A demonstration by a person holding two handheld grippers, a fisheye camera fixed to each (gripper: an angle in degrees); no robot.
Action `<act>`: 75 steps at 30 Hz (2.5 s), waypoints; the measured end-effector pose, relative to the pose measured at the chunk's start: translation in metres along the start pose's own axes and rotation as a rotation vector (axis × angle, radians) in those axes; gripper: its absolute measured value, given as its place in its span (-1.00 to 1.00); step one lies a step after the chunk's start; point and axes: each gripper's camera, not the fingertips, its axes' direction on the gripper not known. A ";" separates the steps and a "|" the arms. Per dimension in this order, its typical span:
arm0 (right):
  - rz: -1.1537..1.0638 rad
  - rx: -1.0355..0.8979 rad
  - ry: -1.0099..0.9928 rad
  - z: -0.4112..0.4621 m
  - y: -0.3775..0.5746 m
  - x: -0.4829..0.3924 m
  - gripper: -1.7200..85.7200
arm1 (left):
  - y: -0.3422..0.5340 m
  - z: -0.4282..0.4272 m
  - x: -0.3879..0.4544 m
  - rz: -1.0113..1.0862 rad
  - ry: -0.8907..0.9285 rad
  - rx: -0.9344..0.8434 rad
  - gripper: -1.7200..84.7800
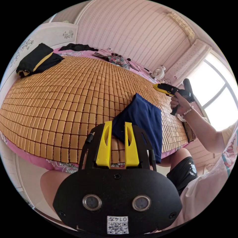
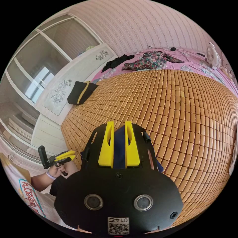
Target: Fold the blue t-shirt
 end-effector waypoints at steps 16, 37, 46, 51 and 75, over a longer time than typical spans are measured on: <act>-0.182 -0.268 0.034 0.100 -0.008 -0.021 -0.78 | -0.008 0.020 0.033 0.106 -0.183 -0.051 -0.84; 0.080 0.485 -0.253 -0.179 0.169 0.060 -0.92 | -0.061 -0.173 0.180 0.605 0.145 0.166 -0.93; 0.134 0.581 0.203 -0.372 0.144 0.156 -0.91 | -0.182 -0.087 0.331 0.713 0.531 0.126 -0.92; 0.346 0.472 0.615 -0.401 0.059 0.267 -0.85 | -0.268 0.033 0.421 0.484 0.645 -0.015 -0.88; -0.310 -0.161 0.177 0.097 0.072 0.039 -0.77 | -0.085 -0.220 -0.087 -0.146 -0.194 -0.033 -0.92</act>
